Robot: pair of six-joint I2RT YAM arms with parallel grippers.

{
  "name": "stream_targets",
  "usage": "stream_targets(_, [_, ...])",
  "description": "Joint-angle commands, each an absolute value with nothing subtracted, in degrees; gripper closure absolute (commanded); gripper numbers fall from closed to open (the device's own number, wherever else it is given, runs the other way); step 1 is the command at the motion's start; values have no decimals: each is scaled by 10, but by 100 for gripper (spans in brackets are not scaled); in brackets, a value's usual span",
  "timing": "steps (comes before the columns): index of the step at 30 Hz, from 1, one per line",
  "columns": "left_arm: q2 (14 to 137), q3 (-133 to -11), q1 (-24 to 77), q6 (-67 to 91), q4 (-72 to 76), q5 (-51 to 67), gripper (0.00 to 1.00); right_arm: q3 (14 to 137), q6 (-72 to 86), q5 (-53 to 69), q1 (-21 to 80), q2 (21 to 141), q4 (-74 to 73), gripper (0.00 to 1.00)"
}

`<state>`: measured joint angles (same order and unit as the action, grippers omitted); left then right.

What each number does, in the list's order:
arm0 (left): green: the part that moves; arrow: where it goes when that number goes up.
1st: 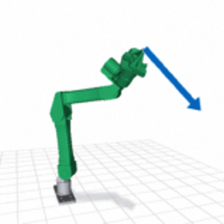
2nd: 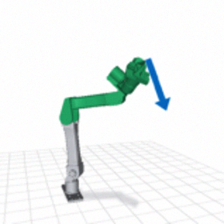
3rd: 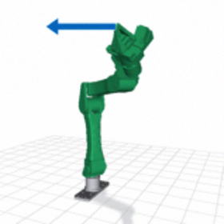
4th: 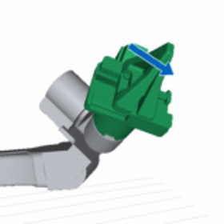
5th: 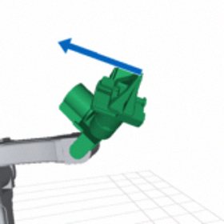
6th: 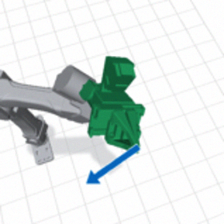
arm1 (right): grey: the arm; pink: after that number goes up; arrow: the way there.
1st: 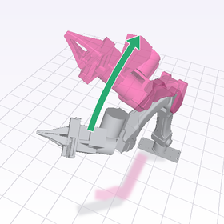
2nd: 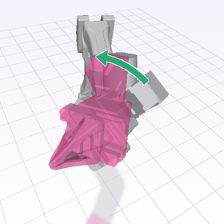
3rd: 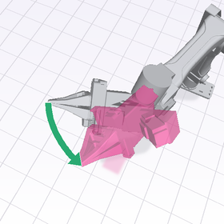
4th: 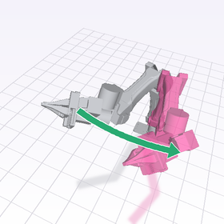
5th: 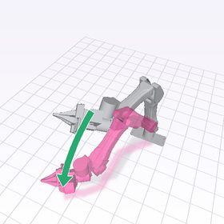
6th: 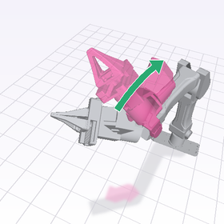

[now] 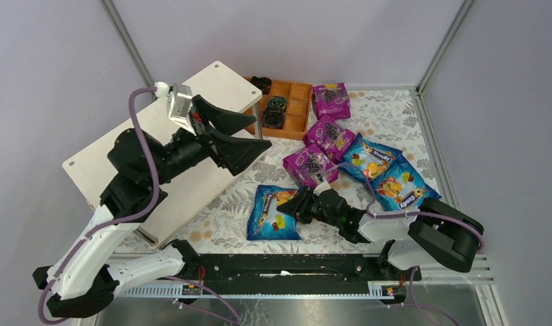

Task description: Place and organize the candy bags onto the shelf

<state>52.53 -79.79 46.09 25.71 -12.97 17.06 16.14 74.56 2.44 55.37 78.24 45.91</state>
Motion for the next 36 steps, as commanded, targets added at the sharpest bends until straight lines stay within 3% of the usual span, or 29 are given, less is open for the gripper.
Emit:
stream_targets(1, [515, -787, 463, 239, -67, 154, 1, 243, 784, -47, 573, 762, 485, 91])
stream_targets(7, [471, -735, 463, 195, -49, 118, 1, 355, 792, -55, 584, 812, 507, 99])
stream_targets(13, [408, -674, 467, 113, -43, 5, 1, 433, 783, -152, 618, 862, 571, 99])
stream_targets(18, [378, -663, 466, 66, -45, -54, 1, 533, 822, -173, 618, 984, 654, 98])
stream_targets(24, [313, -625, 440, -8, -28, -127, 1, 663, 760, -229, 614, 1125, 720, 97])
stream_targets(29, [267, -615, 440, -77, -29, -241, 1, 705, 717, -290, 610, 1168, 695, 98])
stream_targets(36, [218, -541, 385, -50, 35, -202, 1, 737, 621, -391, 610, 1203, 659, 100])
